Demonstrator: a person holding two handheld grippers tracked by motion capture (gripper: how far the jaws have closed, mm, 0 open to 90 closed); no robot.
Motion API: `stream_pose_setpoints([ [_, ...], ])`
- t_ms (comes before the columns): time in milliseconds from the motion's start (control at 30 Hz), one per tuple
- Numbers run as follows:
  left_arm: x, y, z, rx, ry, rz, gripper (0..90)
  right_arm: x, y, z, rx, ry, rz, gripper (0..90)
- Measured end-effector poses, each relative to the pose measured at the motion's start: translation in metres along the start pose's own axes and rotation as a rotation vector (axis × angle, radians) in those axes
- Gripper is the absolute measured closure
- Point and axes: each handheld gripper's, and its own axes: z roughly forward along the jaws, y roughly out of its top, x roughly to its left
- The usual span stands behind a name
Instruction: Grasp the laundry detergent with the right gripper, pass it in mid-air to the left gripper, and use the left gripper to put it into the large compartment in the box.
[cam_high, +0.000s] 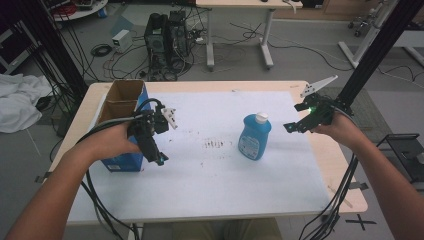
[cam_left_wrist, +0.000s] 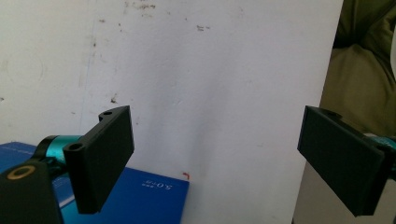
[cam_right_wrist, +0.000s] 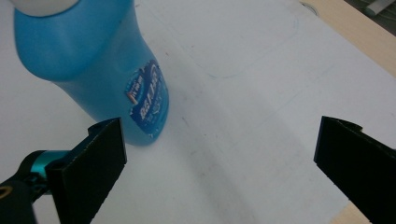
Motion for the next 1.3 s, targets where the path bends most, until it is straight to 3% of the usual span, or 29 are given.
stream_pose_setpoints([
  [300, -0.002, 0.001, 0.003, -0.009, -0.001, -0.002, 10.7, 0.008, -0.012, 0.002, -0.044, -0.036, 0.053, 1.4],
  [500, -0.003, 0.001, 0.007, -0.02, 0.003, -0.014, 10.7, 0.018, -0.025, 0.003, -0.123, -0.056, 0.087, 1.4],
  [600, -0.001, 0.001, 0.007, -0.01, -0.005, -0.001, 10.7, 0.021, -0.03, 0.005, -0.157, -0.063, 0.1, 1.4],
  [867, 0.001, 0.002, 0.008, 0.0, -0.006, 0.004, 10.7, 0.035, -0.048, 0.009, -0.226, -0.046, 0.155, 1.4],
  [1067, 0.003, 0.003, 0.008, 0.003, 0.0, 0.007, 10.7, 0.044, -0.054, 0.014, -0.259, -0.042, 0.16, 1.4],
  [1100, 0.003, 0.003, 0.009, -0.004, -0.003, 0.006, 10.7, 0.044, -0.055, 0.017, -0.278, -0.046, 0.134, 1.4],
  [1167, 0.003, 0.003, 0.009, -0.01, -0.004, -0.001, 10.7, 0.048, -0.057, 0.019, -0.273, -0.041, 0.151, 1.4],
  [1300, 0.003, 0.003, 0.01, -0.01, -0.005, 0.003, 10.7, 0.053, -0.056, 0.021, -0.293, -0.044, 0.134, 1.4],
])
